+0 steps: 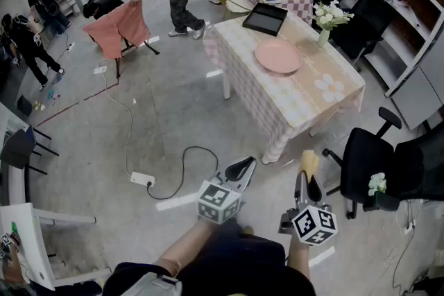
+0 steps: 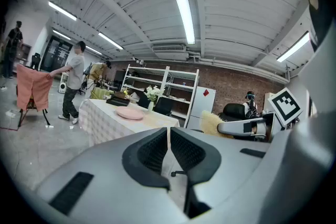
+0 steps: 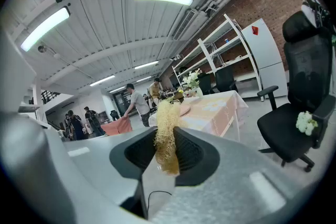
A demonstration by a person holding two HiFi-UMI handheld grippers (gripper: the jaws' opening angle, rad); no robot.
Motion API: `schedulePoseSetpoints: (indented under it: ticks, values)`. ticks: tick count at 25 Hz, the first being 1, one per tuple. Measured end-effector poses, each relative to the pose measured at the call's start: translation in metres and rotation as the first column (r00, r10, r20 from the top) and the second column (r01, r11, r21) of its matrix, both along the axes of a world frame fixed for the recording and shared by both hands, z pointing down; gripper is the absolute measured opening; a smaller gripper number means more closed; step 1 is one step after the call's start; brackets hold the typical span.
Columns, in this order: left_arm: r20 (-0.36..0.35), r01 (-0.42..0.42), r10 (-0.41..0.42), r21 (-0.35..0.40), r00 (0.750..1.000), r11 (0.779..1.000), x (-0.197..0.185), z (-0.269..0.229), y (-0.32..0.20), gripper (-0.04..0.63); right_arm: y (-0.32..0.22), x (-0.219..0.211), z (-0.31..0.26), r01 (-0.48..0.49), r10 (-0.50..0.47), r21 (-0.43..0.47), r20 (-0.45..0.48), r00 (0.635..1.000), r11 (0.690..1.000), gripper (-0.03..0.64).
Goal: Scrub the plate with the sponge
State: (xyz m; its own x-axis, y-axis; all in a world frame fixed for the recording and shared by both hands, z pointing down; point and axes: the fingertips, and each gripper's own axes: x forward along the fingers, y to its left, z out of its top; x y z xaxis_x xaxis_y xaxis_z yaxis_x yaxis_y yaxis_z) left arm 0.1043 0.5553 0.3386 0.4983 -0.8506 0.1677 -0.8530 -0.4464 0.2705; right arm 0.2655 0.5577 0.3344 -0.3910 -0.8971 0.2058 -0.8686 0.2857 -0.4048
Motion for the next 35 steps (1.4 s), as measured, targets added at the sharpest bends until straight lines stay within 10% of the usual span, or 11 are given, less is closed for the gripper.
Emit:
schedulePoseSetpoints:
  ticks: [35]
  values:
    - [0.020, 0.006, -0.005, -0.018, 1.000, 1.000, -0.064, 0.020, -0.026, 0.025, -0.038, -0.062, 0.022, 0.018, -0.020, -0.053, -0.030, 0.999, 0.998, 0.092]
